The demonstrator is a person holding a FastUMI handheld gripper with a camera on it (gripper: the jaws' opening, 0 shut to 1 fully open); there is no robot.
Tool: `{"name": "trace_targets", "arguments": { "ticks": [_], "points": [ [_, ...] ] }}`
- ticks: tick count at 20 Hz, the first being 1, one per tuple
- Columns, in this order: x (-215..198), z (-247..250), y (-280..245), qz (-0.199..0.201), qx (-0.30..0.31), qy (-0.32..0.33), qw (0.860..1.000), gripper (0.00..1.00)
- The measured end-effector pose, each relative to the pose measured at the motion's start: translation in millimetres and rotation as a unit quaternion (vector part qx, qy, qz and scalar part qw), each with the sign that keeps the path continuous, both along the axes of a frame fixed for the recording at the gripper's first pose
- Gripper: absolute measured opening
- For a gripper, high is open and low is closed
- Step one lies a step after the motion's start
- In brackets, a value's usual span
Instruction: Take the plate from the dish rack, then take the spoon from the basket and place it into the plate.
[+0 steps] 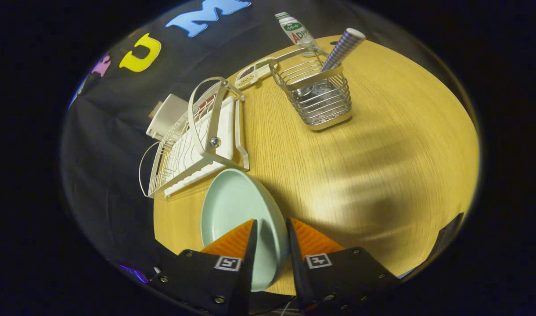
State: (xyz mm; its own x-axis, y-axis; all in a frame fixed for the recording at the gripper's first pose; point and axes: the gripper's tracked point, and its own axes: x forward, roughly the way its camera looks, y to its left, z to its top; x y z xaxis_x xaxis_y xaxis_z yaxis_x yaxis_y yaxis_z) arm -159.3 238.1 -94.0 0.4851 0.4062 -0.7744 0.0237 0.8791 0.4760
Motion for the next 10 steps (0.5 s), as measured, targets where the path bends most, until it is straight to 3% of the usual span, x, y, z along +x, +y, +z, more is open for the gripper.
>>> {"name": "trace_targets", "arguments": {
  "ticks": [1,4,8,10],
  "points": [
    [2,6,-5,0.003,-0.011,-0.019,1.0,0.46],
    [13,41,-27,0.01,-0.061,-0.107,0.992,0.46],
    [28,107,-59,0.021,-0.136,-0.248,0.959,0.46],
    [35,132,-70,0.026,-0.166,-0.298,0.94,0.67]
  ]
}}
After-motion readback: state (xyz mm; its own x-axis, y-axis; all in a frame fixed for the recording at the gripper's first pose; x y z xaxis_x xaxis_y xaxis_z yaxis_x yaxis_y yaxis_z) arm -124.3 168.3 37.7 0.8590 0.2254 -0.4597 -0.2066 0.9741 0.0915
